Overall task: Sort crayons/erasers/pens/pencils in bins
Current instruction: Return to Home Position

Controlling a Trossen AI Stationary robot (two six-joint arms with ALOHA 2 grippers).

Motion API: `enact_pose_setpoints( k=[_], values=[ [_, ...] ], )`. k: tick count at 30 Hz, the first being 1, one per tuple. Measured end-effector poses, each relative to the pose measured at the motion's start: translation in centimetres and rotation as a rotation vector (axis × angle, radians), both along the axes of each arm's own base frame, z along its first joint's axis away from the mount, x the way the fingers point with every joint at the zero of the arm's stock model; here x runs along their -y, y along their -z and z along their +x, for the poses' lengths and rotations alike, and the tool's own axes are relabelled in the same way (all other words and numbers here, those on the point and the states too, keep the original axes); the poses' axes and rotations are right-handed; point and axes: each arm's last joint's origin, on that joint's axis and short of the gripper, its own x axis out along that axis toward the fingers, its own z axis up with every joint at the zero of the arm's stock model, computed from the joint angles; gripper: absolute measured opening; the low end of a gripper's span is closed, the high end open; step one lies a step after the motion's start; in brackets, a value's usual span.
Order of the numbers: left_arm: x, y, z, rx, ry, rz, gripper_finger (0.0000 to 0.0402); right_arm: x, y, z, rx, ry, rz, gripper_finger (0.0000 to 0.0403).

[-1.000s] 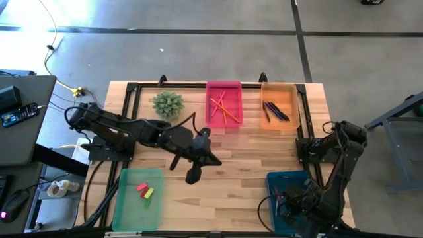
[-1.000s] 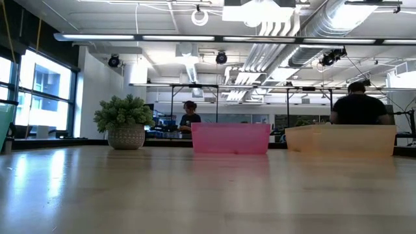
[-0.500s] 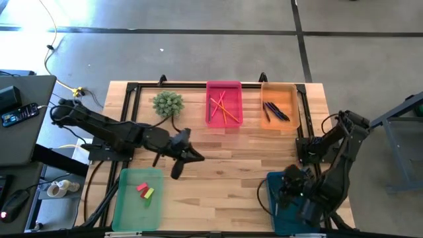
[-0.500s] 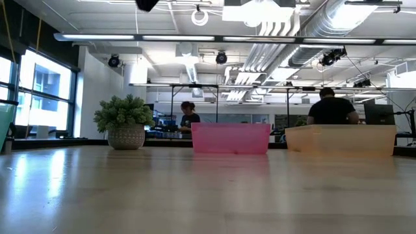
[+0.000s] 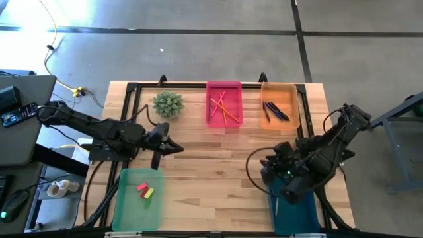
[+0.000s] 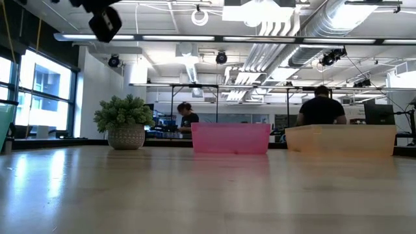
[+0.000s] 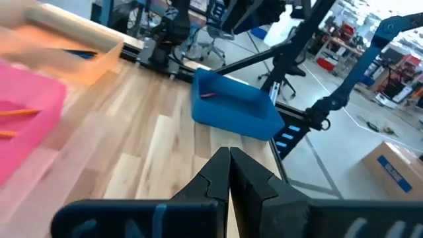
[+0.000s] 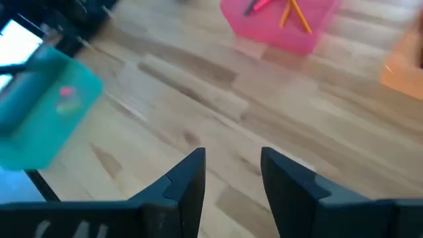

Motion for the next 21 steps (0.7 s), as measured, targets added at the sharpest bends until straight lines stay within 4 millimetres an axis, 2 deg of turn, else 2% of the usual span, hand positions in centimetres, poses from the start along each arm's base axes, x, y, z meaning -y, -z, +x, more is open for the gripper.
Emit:
enact_pose_setpoints(
  k=[9, 16, 21],
  values=[
    [-1.9, 3.4, -4.6, 0.06, -0.069, -0.008, 0.0, 2.1, -0.8, 3.2, 0.135, 0.059, -0.029, 0.0139],
    [-3.0, 5.4, -6.9, 0.126, -0.1, -0.019, 0.0, 3.6, -1.3, 5.4, 0.18, 0.044, -0.063, 0.0139],
    [-3.4, 6.6, -8.0, 0.159, -0.139, -0.016, 0.0, 5.0, -1.5, 6.1, 0.176, 0.076, -0.046, 0.0139]
  ],
)
